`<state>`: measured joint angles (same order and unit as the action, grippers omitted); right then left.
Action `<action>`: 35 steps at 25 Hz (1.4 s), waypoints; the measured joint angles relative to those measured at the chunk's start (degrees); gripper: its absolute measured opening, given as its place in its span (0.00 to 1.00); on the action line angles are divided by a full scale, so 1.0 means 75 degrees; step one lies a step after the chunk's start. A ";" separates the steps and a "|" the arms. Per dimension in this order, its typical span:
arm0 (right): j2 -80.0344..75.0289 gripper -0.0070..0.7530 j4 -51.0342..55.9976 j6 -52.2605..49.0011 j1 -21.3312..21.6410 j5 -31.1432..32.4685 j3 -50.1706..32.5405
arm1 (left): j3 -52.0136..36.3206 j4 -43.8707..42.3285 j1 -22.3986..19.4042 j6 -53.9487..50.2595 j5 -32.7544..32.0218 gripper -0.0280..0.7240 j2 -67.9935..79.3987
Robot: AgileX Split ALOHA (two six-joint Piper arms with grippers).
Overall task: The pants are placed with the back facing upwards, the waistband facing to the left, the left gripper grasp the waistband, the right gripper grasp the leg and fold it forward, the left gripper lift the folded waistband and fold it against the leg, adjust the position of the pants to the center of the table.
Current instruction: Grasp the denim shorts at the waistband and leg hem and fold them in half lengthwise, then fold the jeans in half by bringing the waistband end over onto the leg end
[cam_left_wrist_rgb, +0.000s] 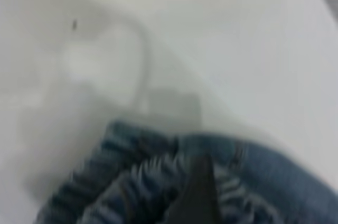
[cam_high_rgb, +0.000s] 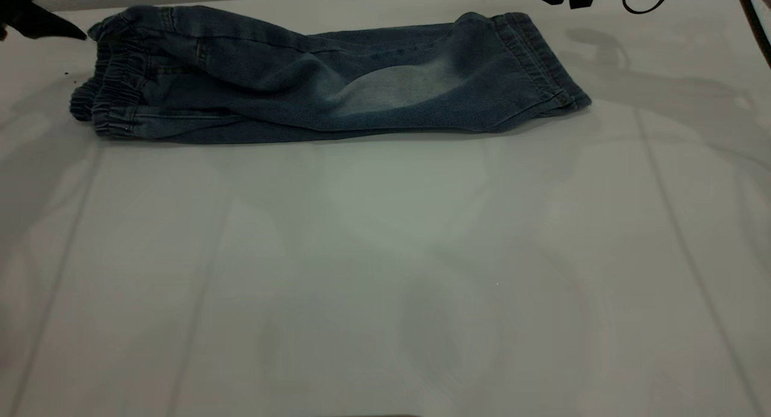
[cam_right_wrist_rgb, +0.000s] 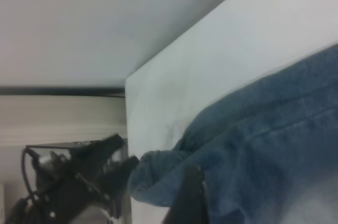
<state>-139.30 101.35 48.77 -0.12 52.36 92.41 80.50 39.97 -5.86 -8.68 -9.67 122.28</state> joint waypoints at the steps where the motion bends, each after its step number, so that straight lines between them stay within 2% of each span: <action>1: 0.0000 0.77 -0.0020 0.0000 0.0000 0.0011 0.0000 | 0.0000 0.0000 0.0000 0.0012 0.0079 0.81 0.0000; 6: 0.0000 0.77 -0.0034 0.0000 0.0000 0.0297 0.0000 | 0.0000 -0.0127 0.0000 0.0551 -0.0193 0.79 -0.0012; 11: 0.0001 0.77 -0.0309 0.0000 0.0000 0.0714 0.0000 | 0.0000 -0.0344 0.0000 0.1847 -0.1401 0.76 -0.0525; 15: 0.0001 0.77 -0.0448 0.0002 0.0000 0.0729 0.0000 | 0.0000 -0.0364 0.0007 0.2488 -0.1885 0.74 -0.1214; 21: 0.0001 0.77 -0.0455 0.0002 0.0000 0.0721 0.0000 | 0.0000 -0.0790 0.0007 0.2690 -0.3655 0.74 -0.1356; 24: 0.0001 0.77 -0.0455 0.0002 0.0000 0.0706 0.0000 | 0.0000 -0.1158 0.0007 0.2550 -0.4017 0.74 -0.1073; 26: 0.0001 0.77 -0.0458 0.0002 0.0000 0.0706 0.0000 | 0.0000 -0.1222 0.0007 0.2477 -0.3900 0.74 -0.0776; 29: 0.0001 0.77 -0.0481 0.0002 0.0000 0.0706 0.0000 | 0.0000 -0.1013 0.0007 0.2581 -0.2520 0.74 -0.0095; 32: 0.0001 0.77 -0.0525 0.0002 0.0000 0.0706 0.0000 | 0.0000 -0.0585 0.0007 0.2727 -0.1698 0.74 0.0205; 35: 0.0001 0.77 -0.0590 0.0002 0.0000 0.0706 0.0000 | 0.0000 -0.0332 0.0007 0.2782 -0.1434 0.74 0.0311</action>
<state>-139.30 96.93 48.79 -0.12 57.65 92.41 80.50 37.48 -5.80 12.19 -20.42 124.61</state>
